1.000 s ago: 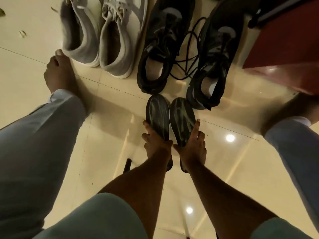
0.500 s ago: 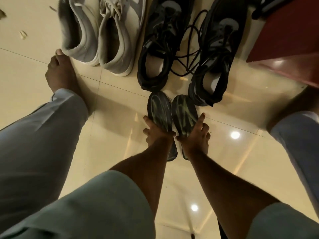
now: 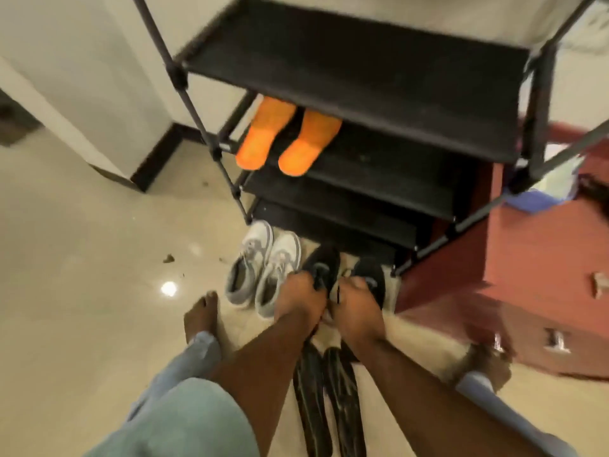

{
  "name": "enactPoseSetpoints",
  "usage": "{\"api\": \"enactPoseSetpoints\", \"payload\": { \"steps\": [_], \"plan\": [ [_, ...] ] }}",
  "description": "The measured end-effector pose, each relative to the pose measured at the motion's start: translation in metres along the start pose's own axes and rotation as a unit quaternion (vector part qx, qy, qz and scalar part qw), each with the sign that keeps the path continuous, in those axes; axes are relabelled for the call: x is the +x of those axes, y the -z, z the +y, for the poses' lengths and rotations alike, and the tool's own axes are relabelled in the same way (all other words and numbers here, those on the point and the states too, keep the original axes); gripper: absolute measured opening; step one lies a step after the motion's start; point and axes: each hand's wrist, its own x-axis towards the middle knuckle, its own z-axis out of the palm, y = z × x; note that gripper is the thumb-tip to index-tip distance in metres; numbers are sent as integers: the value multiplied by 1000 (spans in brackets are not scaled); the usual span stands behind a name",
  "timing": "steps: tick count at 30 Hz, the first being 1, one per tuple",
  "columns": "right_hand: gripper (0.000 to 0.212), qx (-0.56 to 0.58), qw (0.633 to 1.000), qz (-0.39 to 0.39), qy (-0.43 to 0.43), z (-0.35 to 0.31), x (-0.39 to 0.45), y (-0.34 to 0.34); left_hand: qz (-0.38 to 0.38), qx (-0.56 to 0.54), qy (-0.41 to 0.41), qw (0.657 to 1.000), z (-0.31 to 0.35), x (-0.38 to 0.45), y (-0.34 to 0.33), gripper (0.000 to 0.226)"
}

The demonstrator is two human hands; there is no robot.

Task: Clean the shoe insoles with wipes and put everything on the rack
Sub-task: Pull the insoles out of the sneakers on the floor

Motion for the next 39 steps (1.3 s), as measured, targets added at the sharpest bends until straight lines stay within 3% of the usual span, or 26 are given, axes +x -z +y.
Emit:
{"api": "enactPoseSetpoints", "payload": {
  "steps": [3, 6, 11, 16, 18, 21, 24, 26, 28, 30, 34, 36, 37, 39],
  "plan": [
    [43, 35, 995, 65, 73, -58, -4, 63, 69, -22, -71, 995, 29, -8, 73, 25],
    [42, 86, 984, 104, 116, -105, 3, 104, 125, -71, -87, 986, 49, -6, 127, 19],
    [29, 264, 955, 127, 49, -136, 54, 117, 177, -82, -95, 976, 55, 45, 166, 16],
    [24, 358, 923, 139, -39, -139, 143, 122, 237, -35, -93, 966, 66, 135, 177, 53],
    [13, 373, 918, 119, -67, -138, 183, 123, 230, 27, -76, 970, 74, 177, 181, 59],
    [34, 378, 912, 115, -114, -131, 228, 123, 177, 77, -55, 980, 82, 226, 192, 66],
    [59, 389, 904, 145, -105, -121, 263, 116, 128, 52, -63, 988, 85, 248, 198, 89],
    [65, 416, 894, 126, -105, -121, 277, 110, 110, 50, -52, 991, 87, 247, 198, 98],
    [57, 441, 886, 88, -116, -126, 285, 101, 115, 41, -54, 991, 92, 224, 200, 89],
    [39, 436, 890, 78, -111, -129, 290, 92, 157, -35, -50, 986, 103, 178, 201, 52],
    [19, 472, 870, 92, -110, -133, 280, 91, 171, -226, -118, 952, 115, 68, 202, 74],
    [28, 515, 845, 80, -122, -133, 257, 99, 196, -189, -85, 958, 95, 101, 199, 82],
    [30, 527, 839, 63, -118, -133, 240, 103, 182, -156, -71, 968, 84, 114, 197, 70],
    [27, 524, 846, 26, -97, -128, 202, 110, 154, -140, -72, 975, 63, 121, 191, 73]
  ]
}}
